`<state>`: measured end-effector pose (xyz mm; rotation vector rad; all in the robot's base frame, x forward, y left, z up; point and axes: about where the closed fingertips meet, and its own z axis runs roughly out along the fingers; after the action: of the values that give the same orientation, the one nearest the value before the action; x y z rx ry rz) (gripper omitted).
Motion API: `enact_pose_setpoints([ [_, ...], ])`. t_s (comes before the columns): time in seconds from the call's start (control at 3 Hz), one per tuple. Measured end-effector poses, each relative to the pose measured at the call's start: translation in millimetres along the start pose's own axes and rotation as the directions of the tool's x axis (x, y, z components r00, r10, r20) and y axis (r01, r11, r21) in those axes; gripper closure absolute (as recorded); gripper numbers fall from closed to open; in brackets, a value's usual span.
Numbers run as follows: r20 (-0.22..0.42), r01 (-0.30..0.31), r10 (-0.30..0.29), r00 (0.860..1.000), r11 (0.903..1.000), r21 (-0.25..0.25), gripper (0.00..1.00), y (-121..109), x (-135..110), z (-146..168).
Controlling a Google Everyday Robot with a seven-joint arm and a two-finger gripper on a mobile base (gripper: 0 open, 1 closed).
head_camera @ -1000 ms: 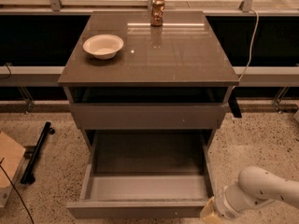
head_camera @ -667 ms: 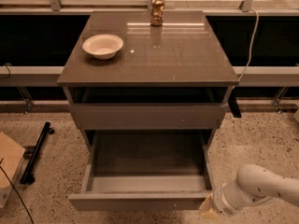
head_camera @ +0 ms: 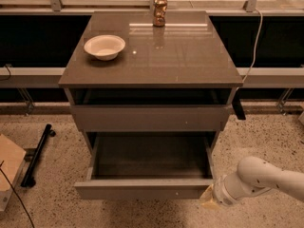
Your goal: Close middle drawer
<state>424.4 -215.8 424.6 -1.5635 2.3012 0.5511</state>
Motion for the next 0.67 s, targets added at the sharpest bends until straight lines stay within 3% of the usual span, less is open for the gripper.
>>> enact_pose_setpoints([
  [0.33,0.021,-0.015,0.014,1.0,0.9996,0.024,1.0,-4,0,4],
  [0.67,0.077,-0.016,0.009,0.997,0.9955,0.094,1.0,-28,-12,18],
])
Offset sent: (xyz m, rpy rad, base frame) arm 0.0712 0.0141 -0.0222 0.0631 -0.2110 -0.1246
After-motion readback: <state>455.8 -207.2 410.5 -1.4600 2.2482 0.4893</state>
